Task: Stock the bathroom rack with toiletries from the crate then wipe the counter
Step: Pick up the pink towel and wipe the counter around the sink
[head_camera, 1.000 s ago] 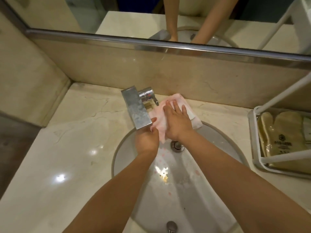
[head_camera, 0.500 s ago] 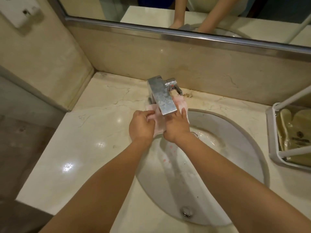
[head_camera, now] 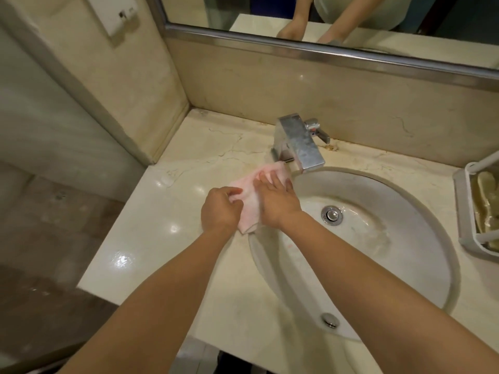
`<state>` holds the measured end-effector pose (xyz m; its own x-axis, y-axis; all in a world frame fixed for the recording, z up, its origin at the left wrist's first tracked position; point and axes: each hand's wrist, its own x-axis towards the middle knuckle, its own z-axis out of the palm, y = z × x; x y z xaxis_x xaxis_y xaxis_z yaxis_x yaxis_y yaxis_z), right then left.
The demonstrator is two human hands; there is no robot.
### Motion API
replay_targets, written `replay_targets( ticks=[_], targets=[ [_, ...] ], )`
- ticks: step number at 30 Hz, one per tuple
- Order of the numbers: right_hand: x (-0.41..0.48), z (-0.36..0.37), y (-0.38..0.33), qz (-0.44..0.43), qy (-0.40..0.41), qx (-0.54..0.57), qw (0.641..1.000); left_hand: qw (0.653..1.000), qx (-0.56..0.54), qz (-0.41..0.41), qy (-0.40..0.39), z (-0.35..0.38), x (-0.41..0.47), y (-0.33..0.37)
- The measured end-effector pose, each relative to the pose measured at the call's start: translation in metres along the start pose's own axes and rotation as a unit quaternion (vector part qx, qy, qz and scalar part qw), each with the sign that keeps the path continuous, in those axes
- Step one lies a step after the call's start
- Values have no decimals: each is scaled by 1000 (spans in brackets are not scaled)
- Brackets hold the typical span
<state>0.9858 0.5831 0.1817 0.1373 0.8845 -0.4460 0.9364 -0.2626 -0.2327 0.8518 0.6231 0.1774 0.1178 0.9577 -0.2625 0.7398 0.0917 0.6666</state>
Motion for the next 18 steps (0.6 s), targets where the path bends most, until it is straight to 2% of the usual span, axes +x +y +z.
replay_targets(
  ticks=[9, 14, 18],
  targets=[
    [-34, 17, -49, -34, -1, 17, 999, 997, -2, -22, -73, -41, -29, -46],
    [-58, 27, -77, -36, -2, 50, 998, 989, 64, -10, -136, -62, -44, -69],
    [-80, 41, -94, -41, 1, 34, 999, 968, 136, 13, -212, -84, -53, -78]
  ],
)
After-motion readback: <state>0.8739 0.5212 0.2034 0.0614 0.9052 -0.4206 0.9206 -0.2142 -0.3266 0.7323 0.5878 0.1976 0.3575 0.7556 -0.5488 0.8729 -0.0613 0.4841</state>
